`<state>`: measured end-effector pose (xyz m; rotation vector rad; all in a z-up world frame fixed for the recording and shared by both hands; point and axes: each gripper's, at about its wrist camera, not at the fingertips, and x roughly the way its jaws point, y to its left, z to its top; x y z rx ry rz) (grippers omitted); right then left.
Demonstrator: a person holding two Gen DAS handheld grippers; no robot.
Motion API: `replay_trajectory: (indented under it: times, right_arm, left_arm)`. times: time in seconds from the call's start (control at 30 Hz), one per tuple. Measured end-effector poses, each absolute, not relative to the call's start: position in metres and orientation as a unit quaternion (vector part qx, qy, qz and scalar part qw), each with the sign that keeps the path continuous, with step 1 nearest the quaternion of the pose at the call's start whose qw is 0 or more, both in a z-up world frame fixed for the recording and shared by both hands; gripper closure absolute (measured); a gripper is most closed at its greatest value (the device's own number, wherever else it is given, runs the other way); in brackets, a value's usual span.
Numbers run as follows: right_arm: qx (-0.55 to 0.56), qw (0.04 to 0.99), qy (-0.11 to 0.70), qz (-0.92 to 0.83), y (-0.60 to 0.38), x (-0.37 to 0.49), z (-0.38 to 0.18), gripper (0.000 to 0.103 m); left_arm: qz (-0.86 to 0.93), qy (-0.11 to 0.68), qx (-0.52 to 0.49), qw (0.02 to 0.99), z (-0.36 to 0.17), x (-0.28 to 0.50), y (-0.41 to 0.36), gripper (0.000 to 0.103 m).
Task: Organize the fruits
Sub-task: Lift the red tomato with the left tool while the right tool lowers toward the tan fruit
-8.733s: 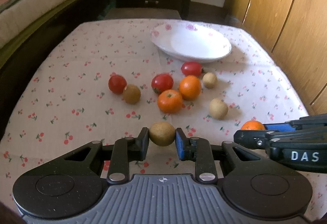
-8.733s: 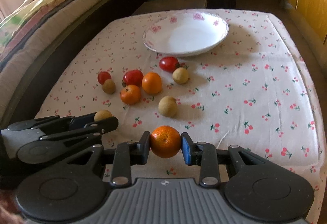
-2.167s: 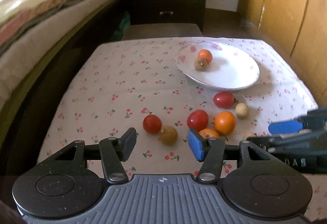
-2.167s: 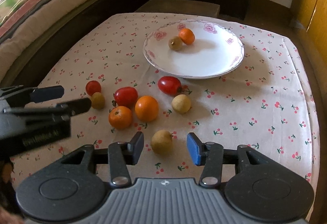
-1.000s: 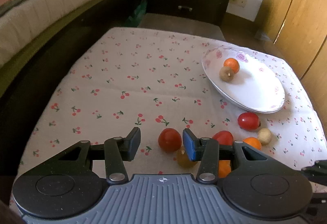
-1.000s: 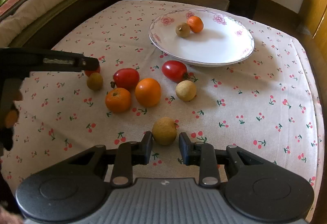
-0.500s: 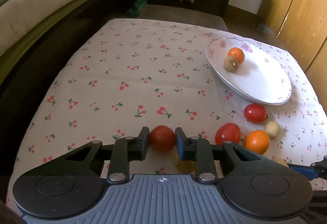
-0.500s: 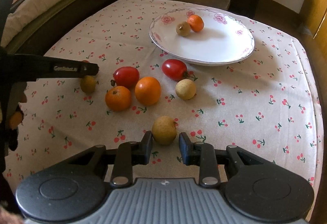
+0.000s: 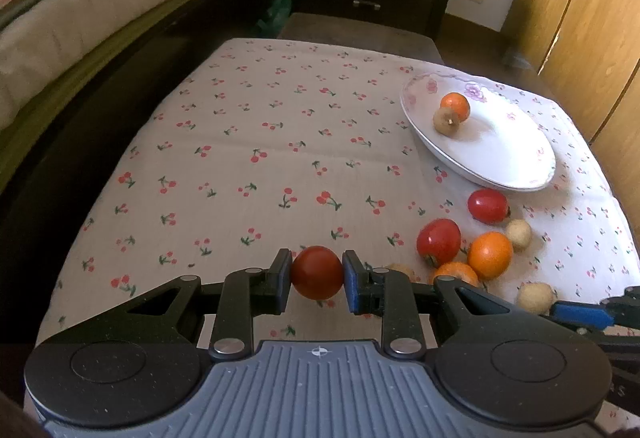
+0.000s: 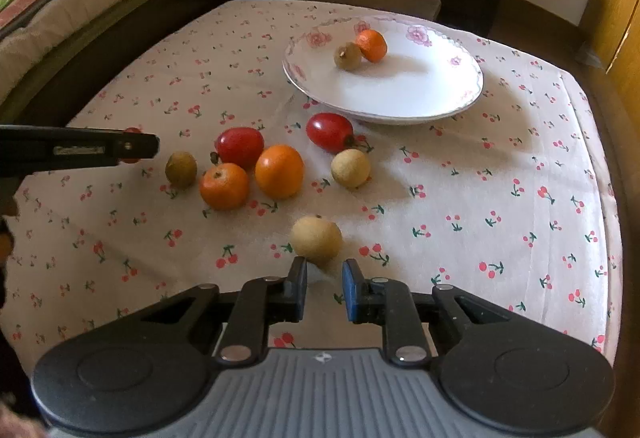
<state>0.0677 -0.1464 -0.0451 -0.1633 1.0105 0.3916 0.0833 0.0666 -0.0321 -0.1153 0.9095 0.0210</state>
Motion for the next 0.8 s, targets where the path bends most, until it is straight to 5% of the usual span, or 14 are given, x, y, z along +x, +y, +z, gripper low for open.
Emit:
replay_trajectory:
  times: [0.8]
  right_arm:
    - [-0.108, 0.856, 0.471, 0.185, -0.143, 0.064, -0.047, 0.081]
  left_arm:
    - [0.001, 0.445, -0.026, 0.895, -0.044, 0.069, 0.06, 0.068]
